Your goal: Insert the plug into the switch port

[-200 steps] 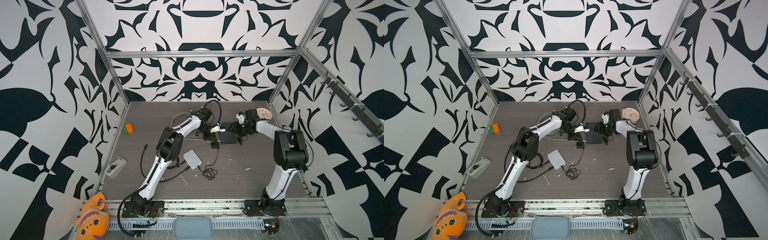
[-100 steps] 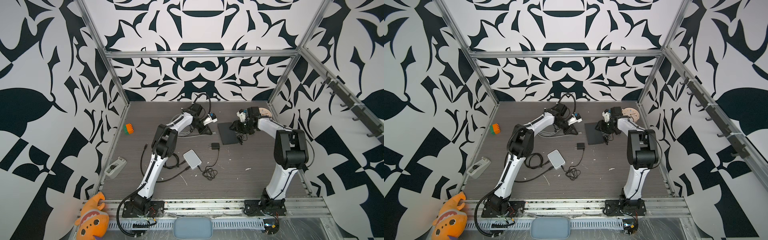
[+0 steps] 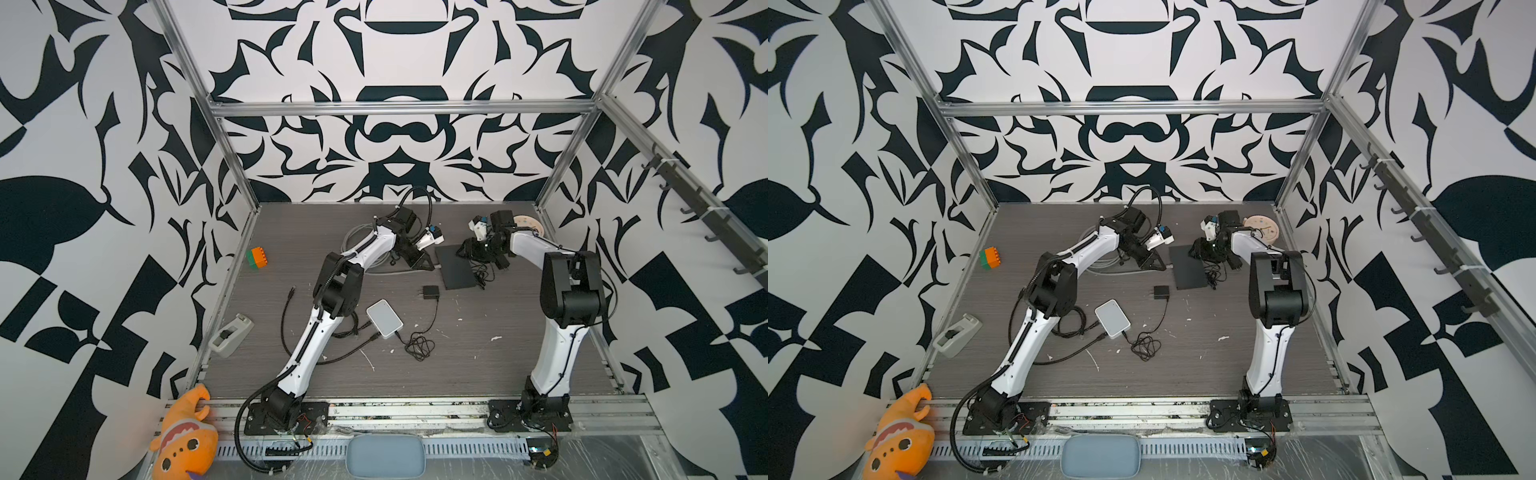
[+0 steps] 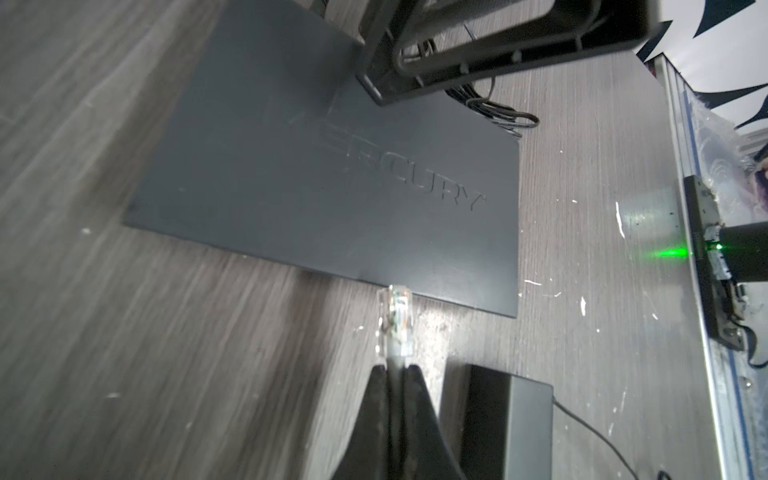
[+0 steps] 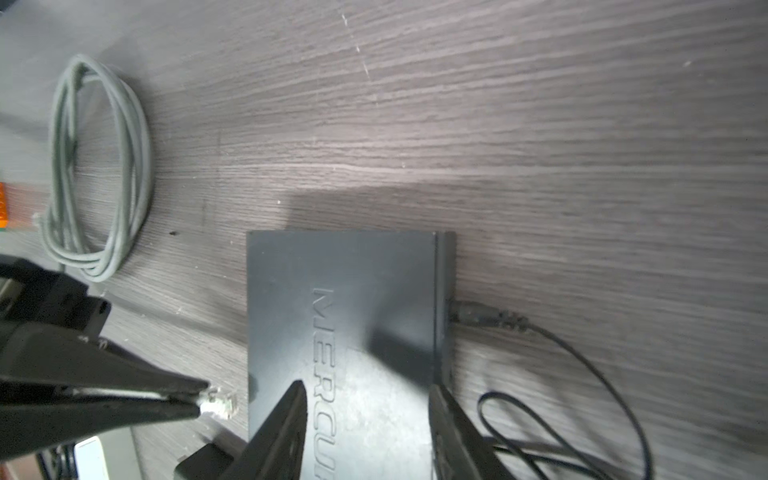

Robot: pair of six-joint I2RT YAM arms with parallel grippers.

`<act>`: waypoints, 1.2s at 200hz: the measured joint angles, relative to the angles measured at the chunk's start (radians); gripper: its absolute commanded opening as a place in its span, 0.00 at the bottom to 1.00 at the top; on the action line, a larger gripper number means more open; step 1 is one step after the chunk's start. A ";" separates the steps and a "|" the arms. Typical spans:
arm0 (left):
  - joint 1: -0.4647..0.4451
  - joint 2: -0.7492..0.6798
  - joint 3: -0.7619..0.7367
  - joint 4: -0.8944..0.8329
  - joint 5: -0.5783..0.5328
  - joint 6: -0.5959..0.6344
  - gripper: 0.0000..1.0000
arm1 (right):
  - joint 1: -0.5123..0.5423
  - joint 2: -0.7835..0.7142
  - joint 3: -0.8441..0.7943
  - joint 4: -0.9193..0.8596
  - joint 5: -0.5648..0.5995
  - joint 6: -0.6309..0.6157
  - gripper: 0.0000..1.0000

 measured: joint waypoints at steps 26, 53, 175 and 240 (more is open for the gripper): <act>-0.002 0.000 -0.045 0.009 -0.006 -0.042 0.00 | 0.000 0.000 0.002 -0.010 0.006 -0.014 0.52; -0.003 0.000 -0.063 -0.005 -0.012 -0.066 0.00 | -0.001 0.000 0.002 -0.030 0.008 -0.029 0.52; -0.021 -0.017 -0.123 0.079 0.053 -0.172 0.00 | -0.010 0.056 0.027 -0.069 -0.021 -0.095 0.52; -0.027 -0.017 -0.124 0.090 0.046 -0.186 0.00 | -0.012 0.069 0.044 -0.106 -0.031 -0.127 0.51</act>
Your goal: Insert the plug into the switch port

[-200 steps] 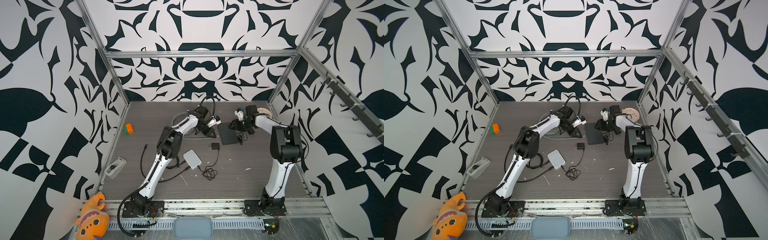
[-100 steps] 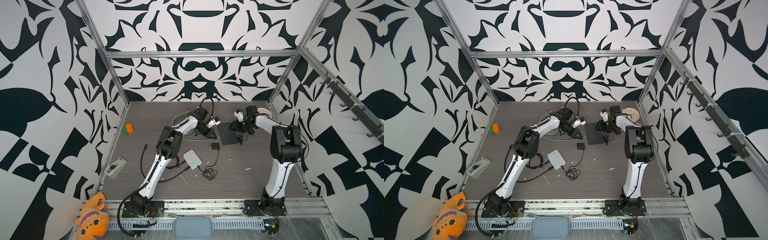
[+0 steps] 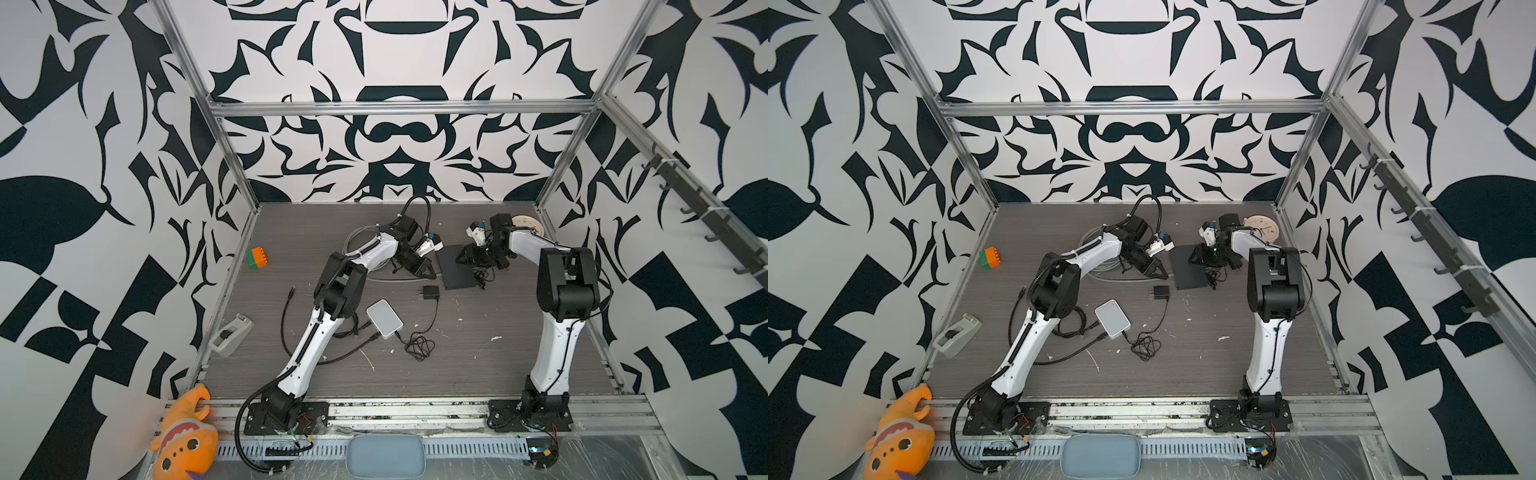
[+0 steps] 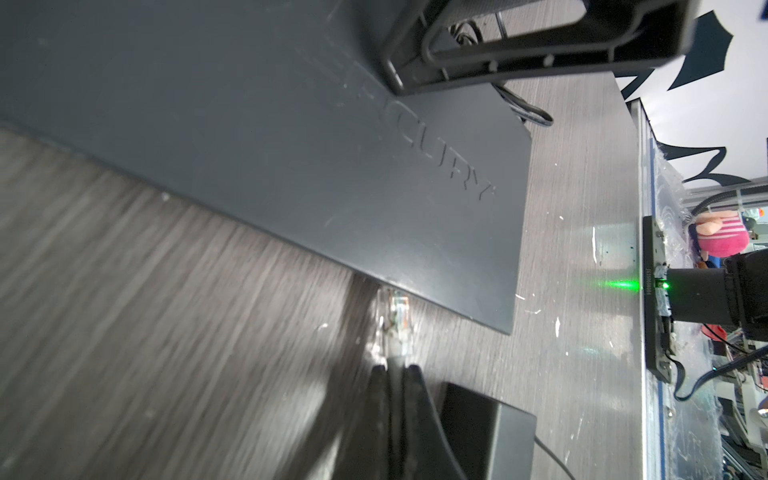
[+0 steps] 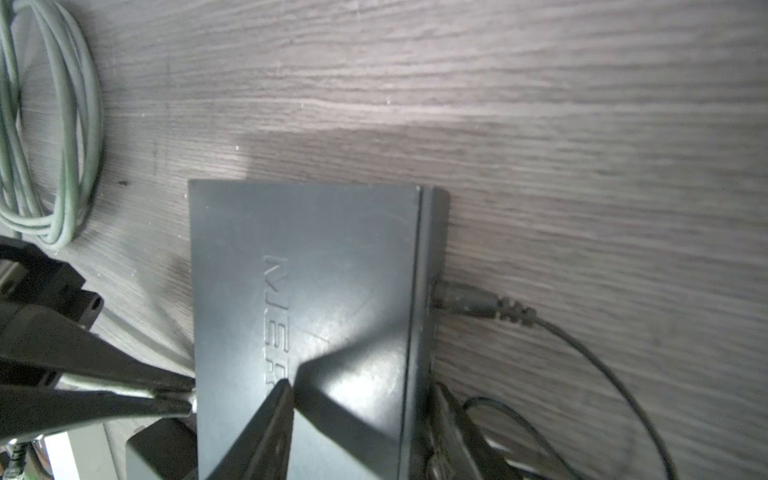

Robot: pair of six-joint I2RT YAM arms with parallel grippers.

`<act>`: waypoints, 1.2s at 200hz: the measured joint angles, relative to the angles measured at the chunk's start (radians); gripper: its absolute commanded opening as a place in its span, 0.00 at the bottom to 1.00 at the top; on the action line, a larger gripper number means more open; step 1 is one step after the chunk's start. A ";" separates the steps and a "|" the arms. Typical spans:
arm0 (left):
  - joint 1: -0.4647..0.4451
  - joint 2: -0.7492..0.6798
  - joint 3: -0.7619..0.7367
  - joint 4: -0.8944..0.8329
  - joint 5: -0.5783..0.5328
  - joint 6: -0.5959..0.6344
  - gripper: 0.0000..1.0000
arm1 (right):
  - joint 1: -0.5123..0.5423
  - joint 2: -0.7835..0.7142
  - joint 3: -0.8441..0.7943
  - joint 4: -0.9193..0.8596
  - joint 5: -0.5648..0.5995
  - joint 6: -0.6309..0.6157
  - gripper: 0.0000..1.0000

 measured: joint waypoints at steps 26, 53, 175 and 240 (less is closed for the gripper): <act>-0.003 -0.003 -0.023 0.020 0.002 0.001 0.00 | -0.003 0.009 0.012 -0.015 -0.013 -0.015 0.51; -0.014 -0.041 -0.084 0.064 -0.024 0.003 0.00 | -0.010 0.029 0.037 -0.052 -0.042 -0.048 0.50; -0.012 -0.120 -0.243 0.253 -0.079 -0.053 0.00 | -0.015 0.043 0.054 -0.086 -0.071 -0.087 0.47; -0.009 -0.120 -0.242 0.260 -0.086 -0.048 0.00 | -0.016 0.043 0.054 -0.094 -0.080 -0.087 0.47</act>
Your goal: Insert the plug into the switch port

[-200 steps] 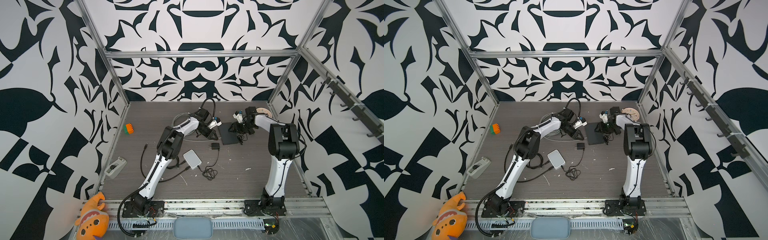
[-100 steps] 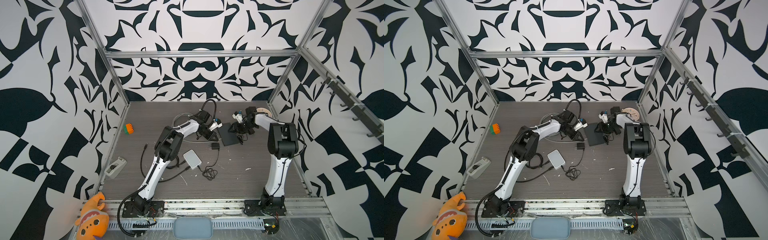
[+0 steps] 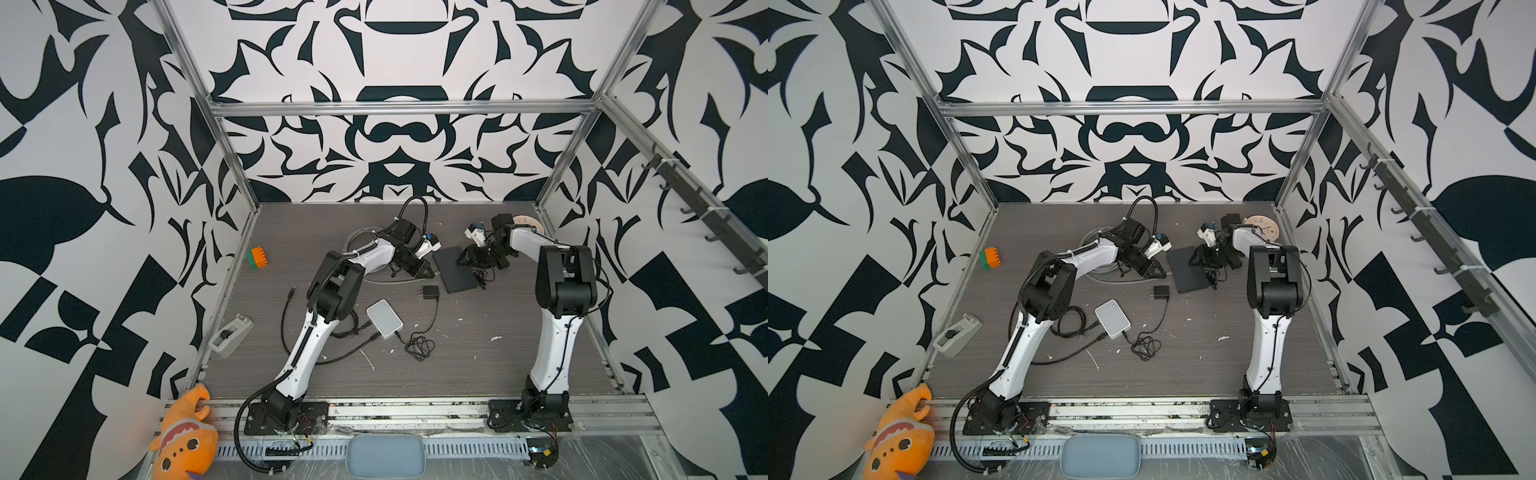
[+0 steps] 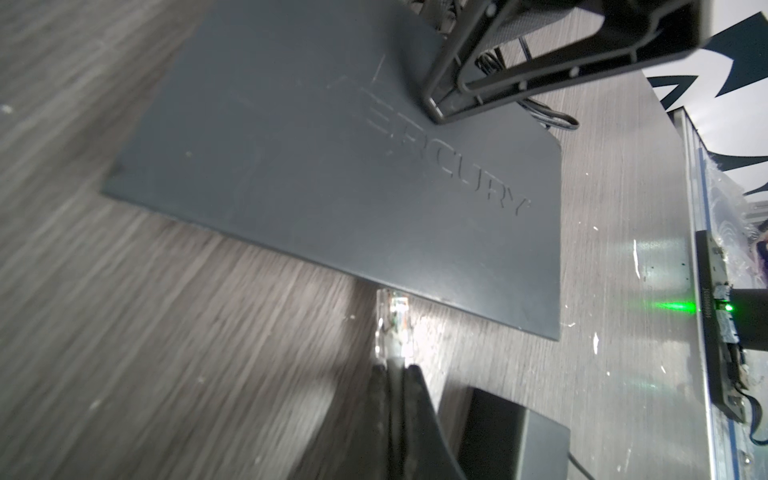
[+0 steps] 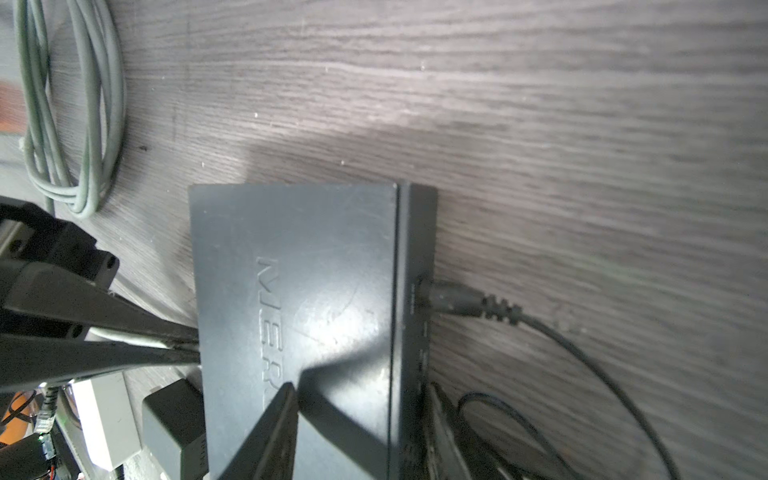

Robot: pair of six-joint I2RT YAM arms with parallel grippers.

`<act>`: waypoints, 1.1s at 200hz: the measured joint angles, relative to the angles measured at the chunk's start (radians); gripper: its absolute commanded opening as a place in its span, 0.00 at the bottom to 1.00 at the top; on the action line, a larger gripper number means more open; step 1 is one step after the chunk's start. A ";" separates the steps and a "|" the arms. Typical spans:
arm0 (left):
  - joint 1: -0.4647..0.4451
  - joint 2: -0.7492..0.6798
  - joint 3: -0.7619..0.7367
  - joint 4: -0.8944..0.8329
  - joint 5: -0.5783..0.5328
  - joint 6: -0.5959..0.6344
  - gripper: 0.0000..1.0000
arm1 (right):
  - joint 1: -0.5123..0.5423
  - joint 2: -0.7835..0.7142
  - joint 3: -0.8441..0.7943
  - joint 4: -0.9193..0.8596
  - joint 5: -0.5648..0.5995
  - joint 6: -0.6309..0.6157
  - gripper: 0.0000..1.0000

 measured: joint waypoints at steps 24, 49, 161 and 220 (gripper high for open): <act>-0.006 -0.004 0.000 0.001 -0.021 -0.004 0.00 | -0.003 0.001 0.000 -0.005 -0.005 -0.006 0.47; -0.011 -0.018 -0.023 0.026 -0.042 -0.012 0.00 | -0.008 0.006 0.007 -0.016 -0.014 -0.026 0.46; -0.042 -0.075 -0.129 0.095 -0.005 -0.021 0.00 | -0.008 0.030 0.032 -0.048 -0.057 -0.039 0.45; -0.044 -0.075 -0.135 0.153 -0.060 -0.117 0.00 | -0.018 0.029 0.018 -0.022 -0.064 -0.063 0.44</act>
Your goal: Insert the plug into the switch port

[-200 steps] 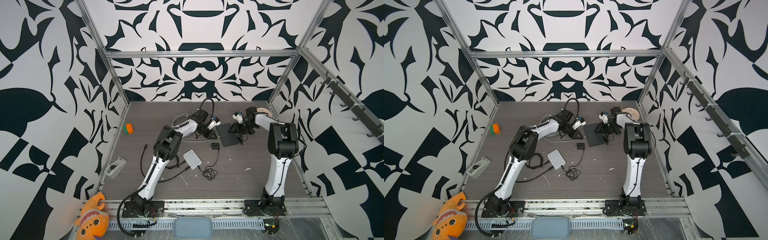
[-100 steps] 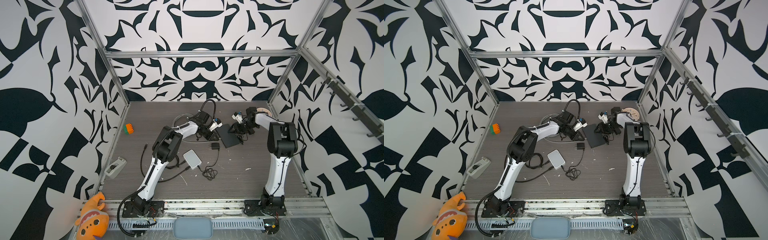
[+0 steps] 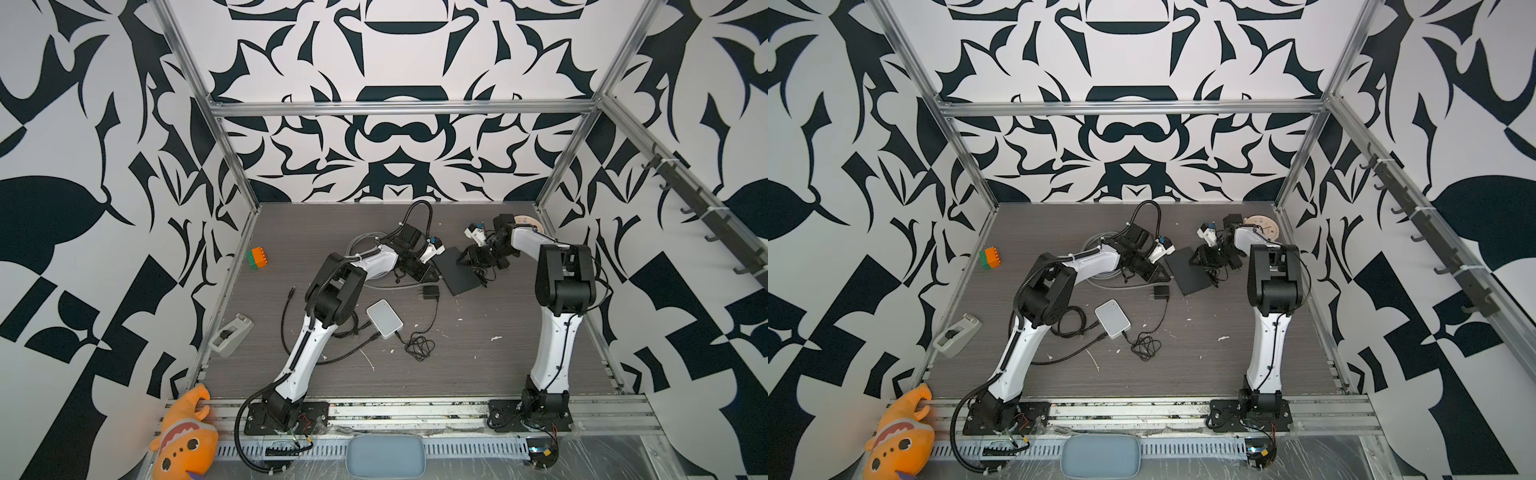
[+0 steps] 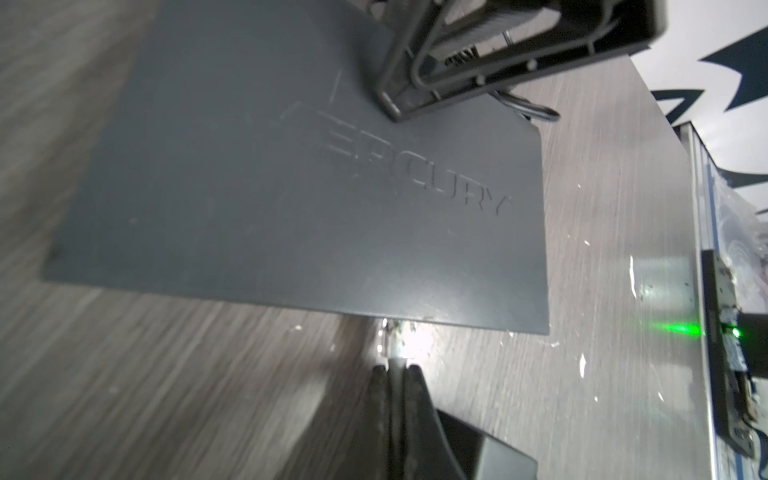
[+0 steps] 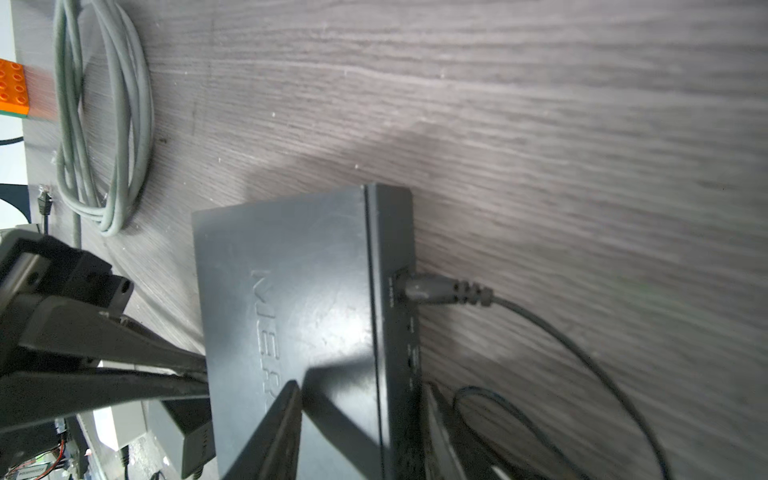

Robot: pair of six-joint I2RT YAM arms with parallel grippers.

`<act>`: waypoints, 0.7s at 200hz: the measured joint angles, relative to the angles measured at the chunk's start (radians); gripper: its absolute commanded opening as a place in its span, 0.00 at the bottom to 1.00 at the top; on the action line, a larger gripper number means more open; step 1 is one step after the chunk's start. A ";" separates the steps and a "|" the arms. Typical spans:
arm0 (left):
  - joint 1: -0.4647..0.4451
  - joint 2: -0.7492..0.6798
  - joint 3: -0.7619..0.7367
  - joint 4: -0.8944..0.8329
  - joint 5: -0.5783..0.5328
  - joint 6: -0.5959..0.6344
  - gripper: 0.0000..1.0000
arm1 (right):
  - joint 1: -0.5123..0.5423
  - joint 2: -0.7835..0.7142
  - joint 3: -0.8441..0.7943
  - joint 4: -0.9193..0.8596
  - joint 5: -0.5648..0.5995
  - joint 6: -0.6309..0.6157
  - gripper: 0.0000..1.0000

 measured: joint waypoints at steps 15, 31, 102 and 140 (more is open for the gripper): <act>0.000 0.000 0.000 0.002 -0.002 -0.005 0.00 | -0.005 -0.002 -0.013 0.017 -0.015 -0.001 0.44; 0.000 0.001 0.004 -0.004 -0.002 -0.004 0.00 | -0.009 -0.004 -0.023 0.031 -0.030 -0.004 0.44; 0.014 0.044 0.085 -0.082 0.026 -0.057 0.00 | -0.011 -0.003 -0.027 0.044 -0.044 -0.049 0.42; 0.014 0.044 0.084 -0.077 0.032 -0.107 0.00 | -0.011 0.007 -0.014 0.025 -0.051 -0.094 0.41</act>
